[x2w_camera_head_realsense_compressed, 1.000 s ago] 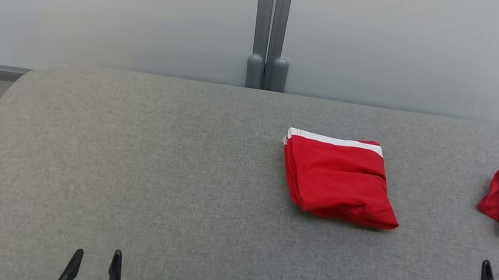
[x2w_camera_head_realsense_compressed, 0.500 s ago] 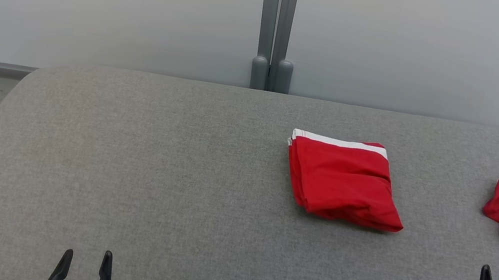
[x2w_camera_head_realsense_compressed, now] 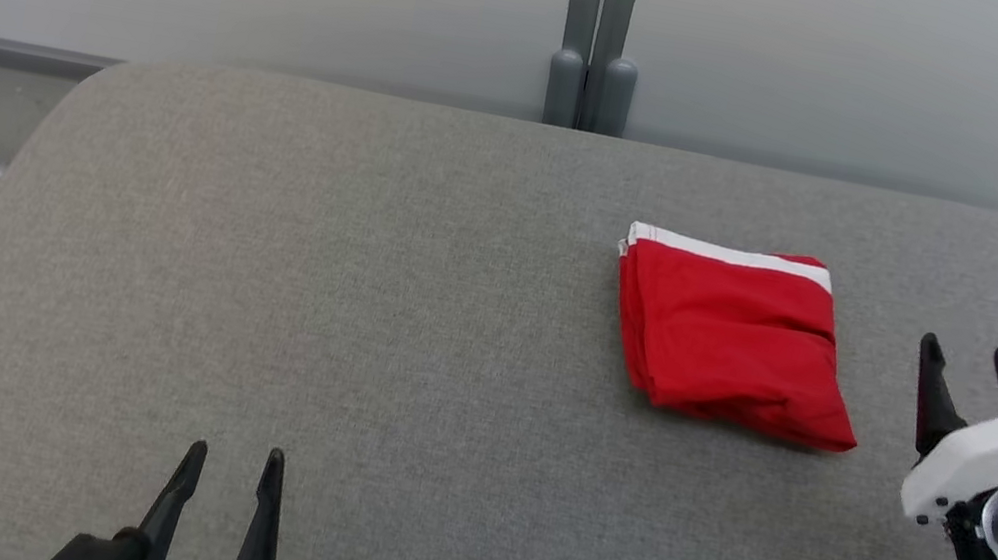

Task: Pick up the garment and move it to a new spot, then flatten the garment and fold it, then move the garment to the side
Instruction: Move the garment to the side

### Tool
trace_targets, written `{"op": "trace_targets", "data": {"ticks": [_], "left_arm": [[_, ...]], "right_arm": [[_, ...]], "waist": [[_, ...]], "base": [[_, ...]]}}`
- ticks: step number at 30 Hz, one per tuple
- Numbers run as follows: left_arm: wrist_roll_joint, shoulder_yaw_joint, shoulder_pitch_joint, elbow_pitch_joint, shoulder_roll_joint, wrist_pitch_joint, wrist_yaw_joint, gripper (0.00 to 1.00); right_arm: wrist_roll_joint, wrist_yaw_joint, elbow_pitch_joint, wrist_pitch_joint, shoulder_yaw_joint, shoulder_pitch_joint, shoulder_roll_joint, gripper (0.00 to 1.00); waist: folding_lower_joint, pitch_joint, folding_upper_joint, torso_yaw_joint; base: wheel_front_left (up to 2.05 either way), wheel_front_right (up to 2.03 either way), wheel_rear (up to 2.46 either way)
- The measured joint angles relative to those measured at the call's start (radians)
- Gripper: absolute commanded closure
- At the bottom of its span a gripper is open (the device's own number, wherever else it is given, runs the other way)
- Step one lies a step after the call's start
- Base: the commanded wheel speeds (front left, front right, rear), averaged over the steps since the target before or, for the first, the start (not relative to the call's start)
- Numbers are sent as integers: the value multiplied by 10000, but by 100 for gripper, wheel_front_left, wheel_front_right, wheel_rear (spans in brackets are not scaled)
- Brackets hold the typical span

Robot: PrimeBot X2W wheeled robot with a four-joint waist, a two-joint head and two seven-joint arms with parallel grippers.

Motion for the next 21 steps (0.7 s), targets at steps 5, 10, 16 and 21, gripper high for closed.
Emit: {"op": "trace_targets", "data": {"ticks": [5,10,16,21], "left_arm": [[-249,-504,-661,249,0,0,50,0],[-546,-951,-1165,234,-2,0,207,0],[-813,-1026,-1334,282,0,0,420,0],[-828,-1141,-1607,219,-2,0,454,0]], "right_arm": [[21,2,2086,1287,-313,-1602,113,0],[174,2,3787,2046,-1014,-2803,355,0],[-46,0,5093,2679,-1488,-3446,523,0],[487,0,5279,2809,-1145,-3895,566,100]], "waist": [[0,662,0,372],[0,1160,0,965],[0,1668,0,1376],[1,1903,0,1210]], "base": [[0,0,0],[0,0,0],[0,0,0],[0,0,0]]}}
